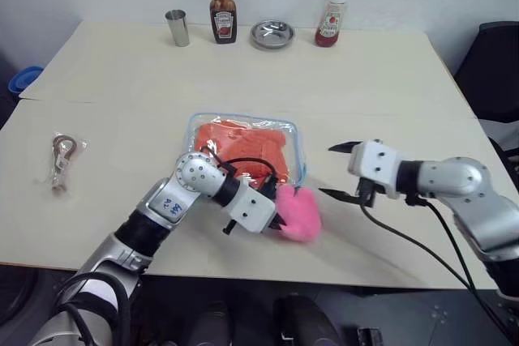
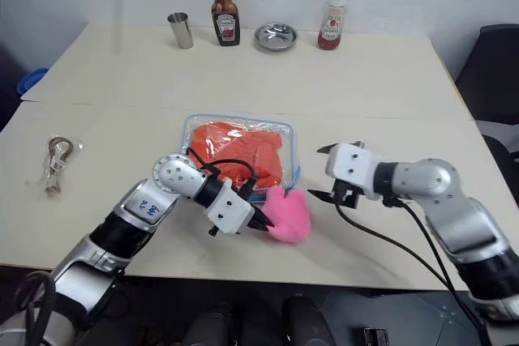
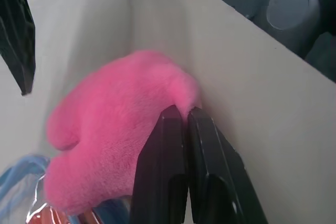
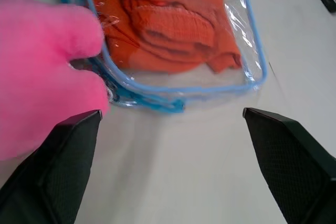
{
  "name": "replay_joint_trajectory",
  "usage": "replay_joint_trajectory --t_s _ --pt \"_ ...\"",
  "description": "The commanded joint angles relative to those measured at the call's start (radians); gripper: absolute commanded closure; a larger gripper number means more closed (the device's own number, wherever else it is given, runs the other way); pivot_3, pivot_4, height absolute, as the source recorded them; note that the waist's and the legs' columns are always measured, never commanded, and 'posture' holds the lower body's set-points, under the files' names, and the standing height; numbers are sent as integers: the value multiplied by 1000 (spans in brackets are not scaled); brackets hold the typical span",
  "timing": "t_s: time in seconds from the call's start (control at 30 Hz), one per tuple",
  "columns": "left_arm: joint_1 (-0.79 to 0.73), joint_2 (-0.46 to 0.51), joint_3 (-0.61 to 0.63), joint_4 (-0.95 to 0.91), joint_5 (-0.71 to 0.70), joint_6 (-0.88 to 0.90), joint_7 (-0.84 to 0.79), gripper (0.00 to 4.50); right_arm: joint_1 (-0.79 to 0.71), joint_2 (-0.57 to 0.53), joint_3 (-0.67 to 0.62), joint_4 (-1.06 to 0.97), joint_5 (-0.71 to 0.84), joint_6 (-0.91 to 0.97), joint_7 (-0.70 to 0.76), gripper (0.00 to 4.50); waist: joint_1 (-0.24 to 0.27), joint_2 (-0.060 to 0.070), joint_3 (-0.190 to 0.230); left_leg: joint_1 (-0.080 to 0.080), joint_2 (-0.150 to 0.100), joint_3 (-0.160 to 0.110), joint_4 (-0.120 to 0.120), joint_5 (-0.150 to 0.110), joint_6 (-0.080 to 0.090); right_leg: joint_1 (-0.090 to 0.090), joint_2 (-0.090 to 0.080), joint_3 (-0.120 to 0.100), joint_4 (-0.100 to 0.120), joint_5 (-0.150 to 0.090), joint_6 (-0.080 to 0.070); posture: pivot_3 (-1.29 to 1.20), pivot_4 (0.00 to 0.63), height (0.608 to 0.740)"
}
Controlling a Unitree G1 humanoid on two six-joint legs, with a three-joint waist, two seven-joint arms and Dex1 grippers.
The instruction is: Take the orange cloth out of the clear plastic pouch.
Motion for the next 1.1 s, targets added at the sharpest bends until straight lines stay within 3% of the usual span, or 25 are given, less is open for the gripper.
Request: replay_joint_trajectory --t_s 0.03,0.13,0.57,0.67,0.87,1.03,1.1 --pt "32 22 27 -112 -26 74 21 4500 -51 32 33 89 -83 -179 43 907 0 0 0 0 0 0 0 0 0 0 0 0 0 0 0 0 150 740" --pt "54 28 35 -170 -31 133 41 4500 -82 64 57 164 -128 -274 62 1930 0 0 0 0 0 0 0 0 0 0 -1 0 0 0 0 0 150 740" --pt "73 31 38 -246 -26 229 105 4500 -177 195 109 379 -215 -514 121 1930 -3 0 0 1 0 0 0 0 0 0 -1 0 1 0 0 0 150 740" --pt "75 33 36 -245 -23 227 109 4500 -189 206 107 413 -225 -543 126 2488 -2 0 0 1 0 0 0 0 0 0 -1 0 1 0 0 0 150 740" --pt "109 56 56 -248 -29 240 124 4500 -194 195 99 446 -224 -582 152 4483 -4 0 0 1 0 0 0 0 0 0 -1 0 2 0 0 0 150 740" --pt "209 141 150 -273 -57 278 149 4500 -195 172 82 456 -239 -594 152 4483 -6 0 0 1 0 0 0 0 0 0 -1 0 2 0 0 0 150 740" --pt "287 189 240 -300 -101 336 176 4500 -198 155 76 466 -239 -613 156 4483 -5 0 0 1 0 0 0 0 0 0 -1 0 2 0 0 0 150 740"
